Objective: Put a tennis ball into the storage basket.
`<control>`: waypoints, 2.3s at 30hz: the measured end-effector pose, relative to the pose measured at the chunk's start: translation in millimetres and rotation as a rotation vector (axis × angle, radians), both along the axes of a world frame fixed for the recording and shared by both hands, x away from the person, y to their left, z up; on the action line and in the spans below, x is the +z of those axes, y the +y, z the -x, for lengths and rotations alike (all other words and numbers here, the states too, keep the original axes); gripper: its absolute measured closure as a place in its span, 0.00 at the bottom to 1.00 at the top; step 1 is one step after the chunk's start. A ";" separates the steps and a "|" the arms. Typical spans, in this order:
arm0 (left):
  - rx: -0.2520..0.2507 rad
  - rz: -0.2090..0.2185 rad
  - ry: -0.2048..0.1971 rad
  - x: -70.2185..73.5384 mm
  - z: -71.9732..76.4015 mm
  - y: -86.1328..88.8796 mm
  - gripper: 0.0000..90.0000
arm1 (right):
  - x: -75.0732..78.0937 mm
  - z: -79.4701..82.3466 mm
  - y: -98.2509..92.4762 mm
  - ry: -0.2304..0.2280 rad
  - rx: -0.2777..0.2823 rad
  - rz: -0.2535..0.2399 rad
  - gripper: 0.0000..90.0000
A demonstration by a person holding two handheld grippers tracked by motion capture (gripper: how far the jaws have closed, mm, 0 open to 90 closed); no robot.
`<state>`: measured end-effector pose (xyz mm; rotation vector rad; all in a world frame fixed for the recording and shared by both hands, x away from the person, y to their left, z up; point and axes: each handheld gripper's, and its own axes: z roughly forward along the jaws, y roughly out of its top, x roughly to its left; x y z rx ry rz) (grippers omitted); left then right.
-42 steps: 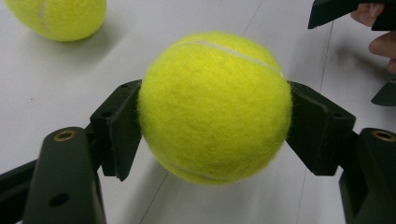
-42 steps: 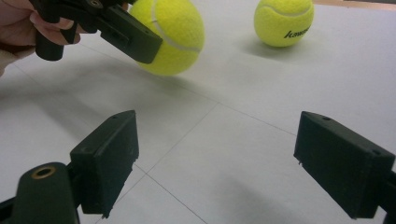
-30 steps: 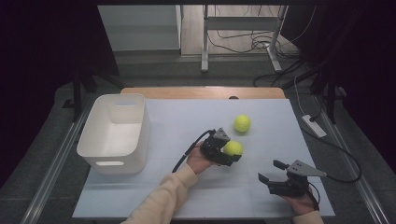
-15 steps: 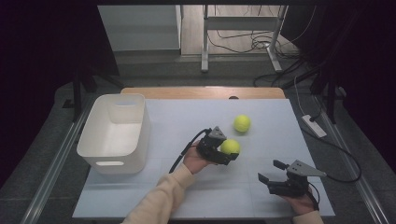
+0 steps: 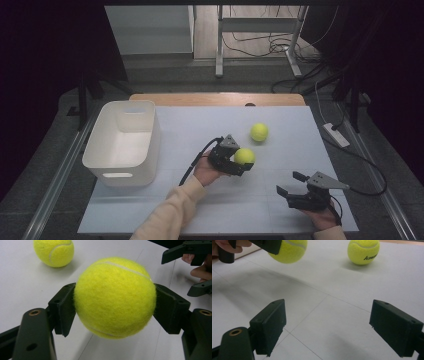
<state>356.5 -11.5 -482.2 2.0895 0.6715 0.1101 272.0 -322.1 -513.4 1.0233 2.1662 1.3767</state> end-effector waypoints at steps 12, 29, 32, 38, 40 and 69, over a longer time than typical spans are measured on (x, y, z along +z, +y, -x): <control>0.010 0.013 -0.009 5.8 0.9 9.1 0.30 | 0.2 0.2 0.2 -0.002 0.000 -0.002 0.15; 0.028 0.031 -0.022 11.4 1.5 19.1 0.30 | 0.1 0.3 0.4 -0.003 -0.001 0.000 0.15; 0.044 0.050 -0.023 14.0 0.7 24.4 0.30 | 0.1 0.1 0.3 -0.003 -0.002 0.000 0.15; 0.052 0.056 -0.027 16.9 0.4 29.5 0.30 | 0.1 0.1 0.3 -0.004 -0.003 0.000 0.15; 0.056 0.058 -0.029 17.8 0.3 30.9 0.30 | 0.1 0.1 0.4 -0.003 -0.003 0.001 0.15; 0.106 0.095 -0.062 36.0 -0.9 51.0 0.30 | 0.1 -0.3 0.6 -0.003 -0.006 0.002 0.15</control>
